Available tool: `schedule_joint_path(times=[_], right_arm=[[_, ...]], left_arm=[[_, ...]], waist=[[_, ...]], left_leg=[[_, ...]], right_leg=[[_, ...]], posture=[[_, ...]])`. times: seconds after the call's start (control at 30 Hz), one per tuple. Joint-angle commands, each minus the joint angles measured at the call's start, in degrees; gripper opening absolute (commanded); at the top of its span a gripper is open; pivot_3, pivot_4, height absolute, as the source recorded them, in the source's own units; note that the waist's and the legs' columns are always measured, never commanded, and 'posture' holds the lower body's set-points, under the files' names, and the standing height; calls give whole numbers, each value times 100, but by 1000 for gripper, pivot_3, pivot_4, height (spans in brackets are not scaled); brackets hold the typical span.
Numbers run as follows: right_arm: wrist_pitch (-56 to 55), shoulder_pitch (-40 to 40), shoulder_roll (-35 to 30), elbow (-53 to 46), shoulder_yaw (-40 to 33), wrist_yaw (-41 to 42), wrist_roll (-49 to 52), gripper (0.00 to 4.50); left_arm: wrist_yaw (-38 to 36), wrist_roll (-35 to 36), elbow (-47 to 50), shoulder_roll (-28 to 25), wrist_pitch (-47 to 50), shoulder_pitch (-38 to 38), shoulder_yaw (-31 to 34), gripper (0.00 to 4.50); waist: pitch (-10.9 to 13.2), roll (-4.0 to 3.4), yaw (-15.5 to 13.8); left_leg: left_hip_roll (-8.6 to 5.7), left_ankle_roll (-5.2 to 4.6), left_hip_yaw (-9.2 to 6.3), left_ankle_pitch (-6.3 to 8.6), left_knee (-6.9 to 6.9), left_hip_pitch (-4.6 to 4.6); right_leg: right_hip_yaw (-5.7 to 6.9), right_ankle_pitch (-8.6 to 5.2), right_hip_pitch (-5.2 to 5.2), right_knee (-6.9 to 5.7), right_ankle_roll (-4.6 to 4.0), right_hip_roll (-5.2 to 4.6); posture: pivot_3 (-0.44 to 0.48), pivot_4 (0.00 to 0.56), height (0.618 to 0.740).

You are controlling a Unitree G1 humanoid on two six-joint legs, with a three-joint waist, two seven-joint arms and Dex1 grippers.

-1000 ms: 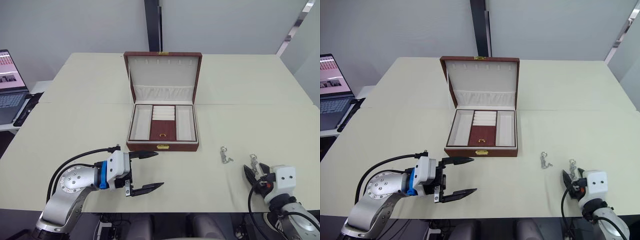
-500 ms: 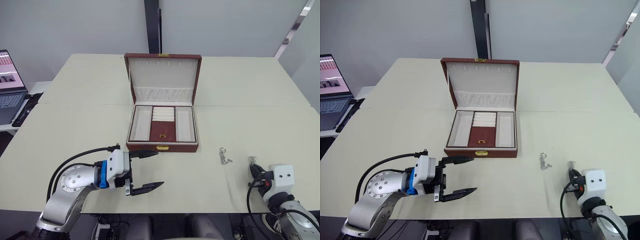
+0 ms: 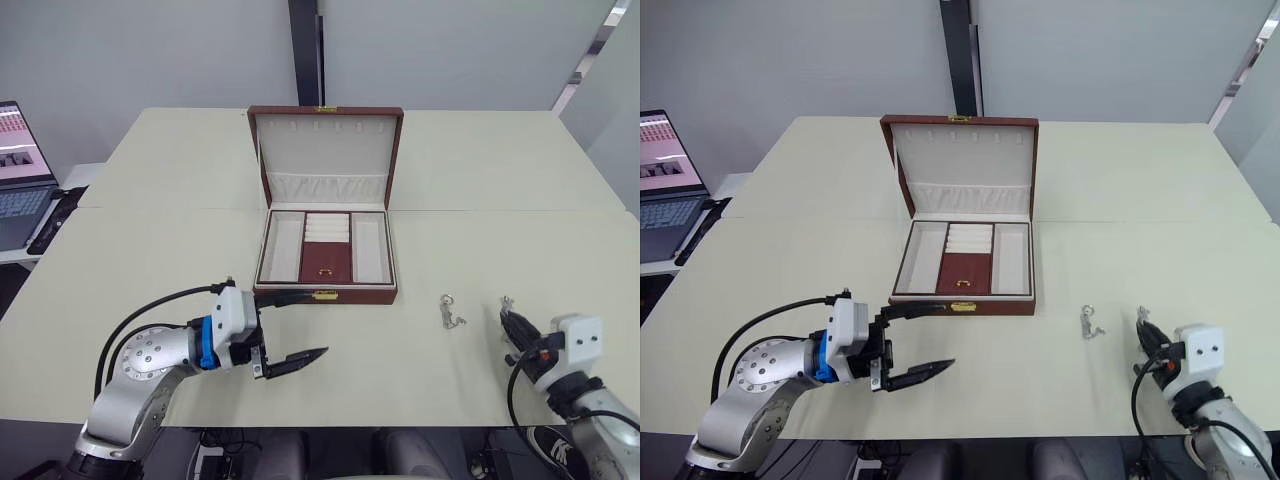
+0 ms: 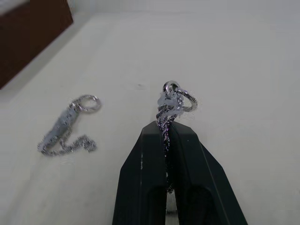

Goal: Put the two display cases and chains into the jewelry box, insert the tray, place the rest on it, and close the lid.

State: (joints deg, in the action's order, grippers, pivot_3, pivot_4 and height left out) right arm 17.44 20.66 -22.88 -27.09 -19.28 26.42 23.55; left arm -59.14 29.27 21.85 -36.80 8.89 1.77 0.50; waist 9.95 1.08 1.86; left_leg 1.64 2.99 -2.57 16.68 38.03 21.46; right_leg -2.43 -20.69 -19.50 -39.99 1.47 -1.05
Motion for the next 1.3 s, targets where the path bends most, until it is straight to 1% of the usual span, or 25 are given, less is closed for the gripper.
schedule_joint_path(times=[0.03,0.13,0.27,0.47,0.5,0.6,0.73,0.83,1.13,1.3], right_arm=[[274,-333,-226,-543,-54,106,400,9],[630,-771,-402,-762,110,104,652,9],[1111,-1582,-538,-911,486,109,990,9],[1700,-2913,-519,-685,1330,235,1243,9],[1886,-3269,-435,-510,1564,214,1253,9],[2230,-3998,-277,-170,2058,276,1238,9],[2366,-4750,28,259,2486,472,1214,9],[2337,-5324,358,711,2959,568,954,9],[1791,-6279,1363,2198,3793,793,113,9],[1523,-6450,1689,2761,3858,894,-177,9]], left_arm=[[380,347,353,60,334,-98,308,4500],[676,465,561,98,579,-61,427,4500],[1076,527,897,160,805,171,566,4500],[1658,522,1325,272,960,715,914,4500],[1814,530,1467,310,994,906,1050,4500],[2190,589,1812,426,1087,1350,1381,4500],[2575,639,2142,661,1098,1875,1733,4500],[2818,646,2293,874,1035,2220,1896,4500],[3231,595,2566,1184,970,2608,1968,4500],[3367,547,2689,1345,889,2836,1996,4500]], waist=[[0,0,-2],[1,0,-6],[1,0,-1],[3,1,-8],[4,2,-7],[6,7,3],[7,7,-19],[10,5,-2],[10,8,8],[10,7,11]], left_leg=[[2,0,-2,0,-1,0],[-1,0,-5,0,-1,6],[-2,0,-3,0,1,10],[-1,1,-16,-1,0,17],[-1,1,-18,-1,1,21],[-5,1,-17,-1,3,26],[0,1,-20,-1,1,31],[-5,1,-21,-1,3,37],[-5,1,-21,-1,2,40],[-1,2,-21,-1,0,46]], right_leg=[[2,0,0,1,0,1],[3,0,-3,3,0,1],[-1,0,-6,5,0,0],[5,0,-11,7,0,1],[6,0,-12,8,0,1],[4,0,-16,8,-1,-4],[7,0,-23,10,-1,-2],[2,0,-28,10,-1,-4],[3,1,-38,7,-1,-3],[4,1,-48,5,-1,-2]], posture=[[0,150,740],[0,150,740],[0,150,740],[0,150,740],[0,150,740],[0,150,740],[0,150,740],[0,150,740],[0,150,740],[0,150,740]])
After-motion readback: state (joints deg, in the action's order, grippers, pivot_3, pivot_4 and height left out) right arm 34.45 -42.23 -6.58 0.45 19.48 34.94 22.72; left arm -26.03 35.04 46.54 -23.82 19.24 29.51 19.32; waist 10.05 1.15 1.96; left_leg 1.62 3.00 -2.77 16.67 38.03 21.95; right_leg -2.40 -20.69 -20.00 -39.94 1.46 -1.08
